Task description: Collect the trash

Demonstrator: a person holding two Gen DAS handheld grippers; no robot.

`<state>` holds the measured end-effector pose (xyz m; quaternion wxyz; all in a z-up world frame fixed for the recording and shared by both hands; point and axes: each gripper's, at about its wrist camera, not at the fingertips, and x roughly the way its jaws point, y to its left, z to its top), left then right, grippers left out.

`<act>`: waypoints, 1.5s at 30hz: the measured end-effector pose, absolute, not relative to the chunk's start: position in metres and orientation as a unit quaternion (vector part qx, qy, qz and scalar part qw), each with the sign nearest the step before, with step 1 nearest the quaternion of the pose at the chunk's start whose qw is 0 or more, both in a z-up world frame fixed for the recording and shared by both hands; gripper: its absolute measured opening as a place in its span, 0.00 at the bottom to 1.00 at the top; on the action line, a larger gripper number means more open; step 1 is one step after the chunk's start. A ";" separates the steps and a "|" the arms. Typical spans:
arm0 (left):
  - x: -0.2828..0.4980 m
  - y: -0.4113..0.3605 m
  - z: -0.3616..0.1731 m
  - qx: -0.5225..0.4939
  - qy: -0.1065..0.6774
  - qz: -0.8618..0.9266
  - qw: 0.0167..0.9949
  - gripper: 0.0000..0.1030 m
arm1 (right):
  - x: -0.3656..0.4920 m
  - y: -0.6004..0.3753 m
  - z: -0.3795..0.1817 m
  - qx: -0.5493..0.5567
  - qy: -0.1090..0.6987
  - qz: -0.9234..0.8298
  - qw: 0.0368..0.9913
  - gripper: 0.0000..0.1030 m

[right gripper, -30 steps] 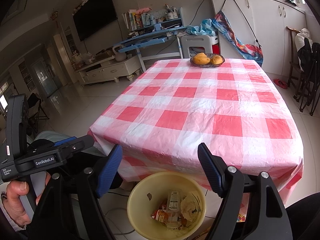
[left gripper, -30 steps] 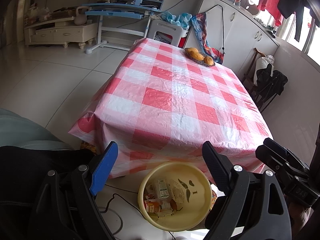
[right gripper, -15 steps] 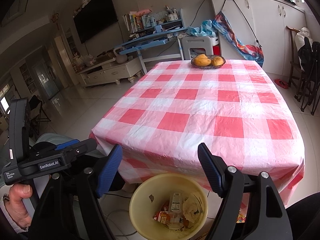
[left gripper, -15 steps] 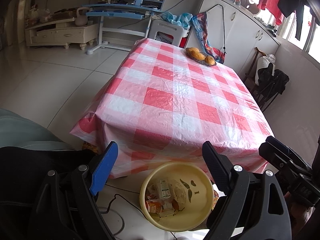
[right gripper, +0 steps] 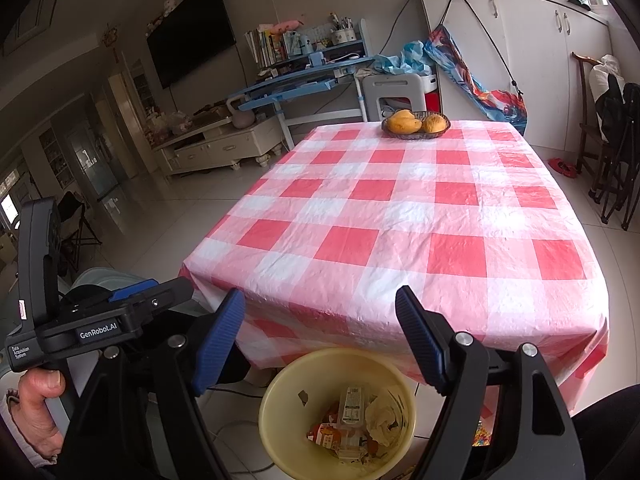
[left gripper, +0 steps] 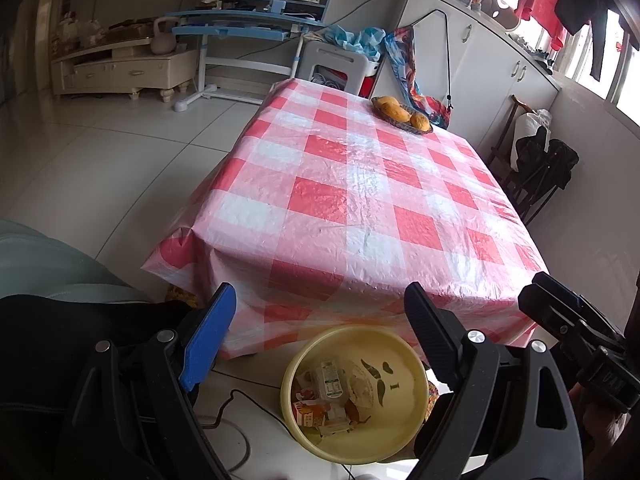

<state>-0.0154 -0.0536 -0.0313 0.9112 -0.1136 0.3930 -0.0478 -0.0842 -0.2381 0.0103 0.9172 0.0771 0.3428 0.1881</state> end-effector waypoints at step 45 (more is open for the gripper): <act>-0.023 -0.067 -0.020 -0.057 0.370 -0.011 0.927 0.93 | -0.072 -0.228 0.011 0.037 0.339 0.145 0.929 0.86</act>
